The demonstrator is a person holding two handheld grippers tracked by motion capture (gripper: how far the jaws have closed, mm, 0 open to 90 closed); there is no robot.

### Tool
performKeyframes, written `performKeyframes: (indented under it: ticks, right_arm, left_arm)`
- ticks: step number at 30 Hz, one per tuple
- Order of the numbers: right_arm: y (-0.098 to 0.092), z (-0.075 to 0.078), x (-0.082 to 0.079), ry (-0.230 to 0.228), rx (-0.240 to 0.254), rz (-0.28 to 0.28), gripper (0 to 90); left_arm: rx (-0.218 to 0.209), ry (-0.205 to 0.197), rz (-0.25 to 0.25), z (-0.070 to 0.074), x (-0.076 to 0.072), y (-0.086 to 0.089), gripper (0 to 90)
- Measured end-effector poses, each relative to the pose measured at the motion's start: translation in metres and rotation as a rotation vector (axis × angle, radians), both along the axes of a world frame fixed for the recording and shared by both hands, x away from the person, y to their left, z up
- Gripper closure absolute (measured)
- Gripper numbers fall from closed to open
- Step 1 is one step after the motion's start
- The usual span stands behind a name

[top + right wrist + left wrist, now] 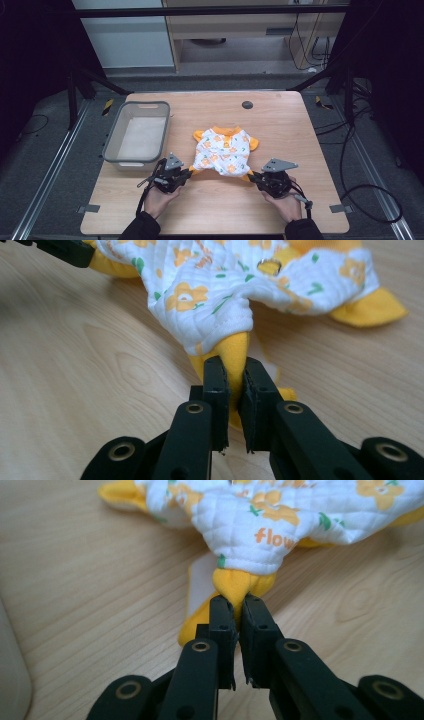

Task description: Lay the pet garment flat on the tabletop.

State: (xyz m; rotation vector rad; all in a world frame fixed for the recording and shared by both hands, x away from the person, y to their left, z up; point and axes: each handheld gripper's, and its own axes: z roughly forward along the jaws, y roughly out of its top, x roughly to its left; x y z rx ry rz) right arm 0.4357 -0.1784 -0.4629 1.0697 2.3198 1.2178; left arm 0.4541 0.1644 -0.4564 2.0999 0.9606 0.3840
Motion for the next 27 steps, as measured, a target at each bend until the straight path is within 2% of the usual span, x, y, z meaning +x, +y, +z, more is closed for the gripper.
performKeyframes:
  ticks: [1, 2, 3, 6, 7, 11, 12, 14, 15, 19, 21, 22, 23, 24, 26, 27]
  right_arm:
    - [-0.002, 0.005, -0.003, -0.004, 0.019, 0.003, 82.6]
    - [-0.005, 0.015, -0.009, -0.001, 0.06, 0.01, 82.5]
    - [-0.005, 0.015, -0.009, -0.001, 0.06, 0.01, 82.5]
    - [-0.01, 0.028, -0.015, -0.017, 0.103, 0.012, 82.4]
    - [-0.013, 0.036, -0.016, -0.023, 0.131, 0.01, 82.2]
    - [-0.014, 0.038, -0.013, -0.027, 0.153, -0.007, 81.0]
    - [-0.014, 0.033, -0.007, -0.026, 0.16, -0.044, 78.5]
    - [-0.013, 0.025, 0.004, -0.015, 0.146, -0.089, 77.9]
    - [-0.011, 0.02, 0.009, 0.002, 0.132, -0.105, 77.3]
    - [-0.007, -0.002, 0.026, 0.022, 0.044, -0.161, 74.6]
    - [-0.006, -0.009, 0.029, 0.015, 0.01, -0.175, 70.8]
    - [-0.006, -0.012, 0.03, -0.001, -0.008, -0.179, 68.9]
    - [-0.006, -0.012, 0.03, -0.015, -0.02, -0.178, 67.4]
    - [-0.006, -0.012, 0.03, -0.015, -0.02, -0.178, 67.4]
    - [-0.007, -0.008, 0.026, -0.053, -0.017, -0.182, 62.8]
    - [-0.009, -0.006, 0.024, -0.065, -0.009, -0.182, 61.6]
  left_arm:
    - [-0.02, -0.016, -0.012, 0.007, -0.004, 0.002, 84.6]
    - [-0.035, -0.015, -0.018, 0.011, -0.006, 0.003, 84.7]
    - [-0.051, -0.017, -0.027, 0.016, -0.009, 0.004, 84.7]
    - [-0.091, -0.03, -0.044, 0.028, -0.015, 0.006, 84.7]
    - [-0.107, -0.032, -0.052, 0.033, -0.016, 0.005, 84.7]
    - [-0.096, -0.023, -0.033, 0.033, -0.011, 0.004, 84.5]
    - [-0.089, -0.018, -0.021, 0.031, -0.009, 0.004, 83.7]
    - [-0.08, 0.009, 0.01, 0.022, 0.001, 0.003, 82.8]
    - [-0.066, 0.041, 0.038, 0.011, 0.011, 0.002, 82.1]
    - [-0.032, 0.072, 0.084, -0.01, 0.025, 0.003, 75.3]
    - [-0.004, 0.067, 0.092, -0.015, 0.028, 0.003, 70.4]
    - [-0.004, 0.067, 0.092, -0.015, 0.028, 0.003, 68.1]
    - [0.004, 0.045, 0.093, -0.015, 0.027, 0.003, 65.8]
    - [0.004, 0.045, 0.093, -0.015, 0.027, 0.003, 63.3]
    - [-0.011, -0.009, 0.102, -0.009, 0.022, 0.004, 57.8]
    - [-0.012, -0.022, 0.1, -0.007, 0.019, 0.005, 56.0]
